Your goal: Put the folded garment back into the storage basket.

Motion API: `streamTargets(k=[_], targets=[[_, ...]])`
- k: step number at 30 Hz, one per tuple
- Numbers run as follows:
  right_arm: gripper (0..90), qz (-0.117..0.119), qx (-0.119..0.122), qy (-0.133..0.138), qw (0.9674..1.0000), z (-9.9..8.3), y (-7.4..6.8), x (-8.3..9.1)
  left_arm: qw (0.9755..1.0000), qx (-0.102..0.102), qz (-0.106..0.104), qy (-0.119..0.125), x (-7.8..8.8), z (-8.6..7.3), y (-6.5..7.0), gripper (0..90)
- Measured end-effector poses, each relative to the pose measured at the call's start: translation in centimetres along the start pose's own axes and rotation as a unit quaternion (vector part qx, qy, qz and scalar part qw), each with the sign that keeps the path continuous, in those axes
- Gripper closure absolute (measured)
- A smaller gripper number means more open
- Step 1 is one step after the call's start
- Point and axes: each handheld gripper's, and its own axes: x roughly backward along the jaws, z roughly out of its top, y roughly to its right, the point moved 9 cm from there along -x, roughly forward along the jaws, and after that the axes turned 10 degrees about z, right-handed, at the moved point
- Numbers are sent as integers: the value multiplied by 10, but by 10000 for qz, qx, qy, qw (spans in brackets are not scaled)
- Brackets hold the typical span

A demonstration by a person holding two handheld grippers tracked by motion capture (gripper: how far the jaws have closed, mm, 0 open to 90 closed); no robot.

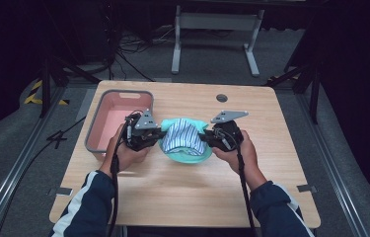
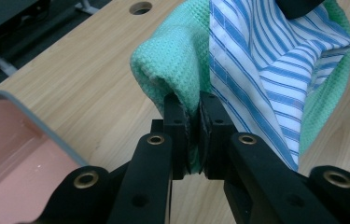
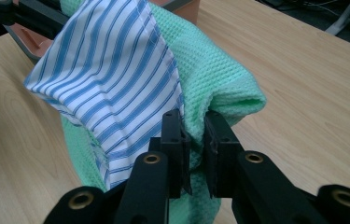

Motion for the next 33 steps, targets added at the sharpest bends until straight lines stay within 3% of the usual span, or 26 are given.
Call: streamTargets(k=[14,22,23,29,33], targets=[[797,210,176,-10,9996,35,-19,-33,9991,351,237,-30,21,-20,-39,830],[797,348,237,39,9991,53,-32,-51,9977,478,477,-17,36,-28,-61,830],[797,365,240,41,9990,58,-34,-53,9972,566,495,19,39,-29,-65,830],[797,375,293,42,9989,70,-38,-60,9962,599,624,40,46,-33,-76,830],[797,384,341,-3,9987,79,-42,-69,9950,726,676,80,49,-37,-85,830]])
